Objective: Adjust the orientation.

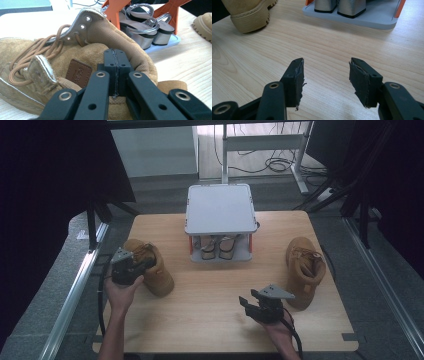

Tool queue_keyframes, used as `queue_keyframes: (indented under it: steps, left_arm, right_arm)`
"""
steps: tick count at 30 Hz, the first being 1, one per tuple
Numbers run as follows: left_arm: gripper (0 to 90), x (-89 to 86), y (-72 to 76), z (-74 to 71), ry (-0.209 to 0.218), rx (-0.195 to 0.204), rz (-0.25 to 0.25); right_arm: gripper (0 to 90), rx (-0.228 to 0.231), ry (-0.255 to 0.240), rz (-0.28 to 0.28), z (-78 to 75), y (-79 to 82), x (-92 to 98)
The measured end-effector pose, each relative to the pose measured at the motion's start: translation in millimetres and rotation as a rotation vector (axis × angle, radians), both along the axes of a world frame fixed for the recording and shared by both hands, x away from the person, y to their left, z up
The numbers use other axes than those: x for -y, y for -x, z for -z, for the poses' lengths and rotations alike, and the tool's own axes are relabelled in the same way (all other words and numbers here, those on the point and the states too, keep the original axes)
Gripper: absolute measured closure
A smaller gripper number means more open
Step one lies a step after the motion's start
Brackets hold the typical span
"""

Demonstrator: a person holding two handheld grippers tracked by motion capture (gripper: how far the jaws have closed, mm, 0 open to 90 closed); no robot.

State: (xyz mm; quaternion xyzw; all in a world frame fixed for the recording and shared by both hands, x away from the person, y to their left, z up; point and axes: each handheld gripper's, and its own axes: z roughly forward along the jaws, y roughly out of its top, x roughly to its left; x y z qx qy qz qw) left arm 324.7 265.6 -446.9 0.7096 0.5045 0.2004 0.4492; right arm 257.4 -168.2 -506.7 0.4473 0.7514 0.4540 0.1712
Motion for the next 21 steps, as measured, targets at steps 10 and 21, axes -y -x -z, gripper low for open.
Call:
queue_keyframes:
  steps: [10, 21]
  left_arm:
    - [89.5, 14.0, 29.7, -11.8, 0.016, 0.059, 0.032]
    - [89.5, 70.5, 25.4, 18.4, -0.093, -0.004, 0.082]
  right_arm:
    - [45.2, 0.005, -0.003, -0.005, -1.4, -1.5, -1.0]
    - [45.2, 0.0, -0.007, -0.011, 0.0, -3.1, -2.1]
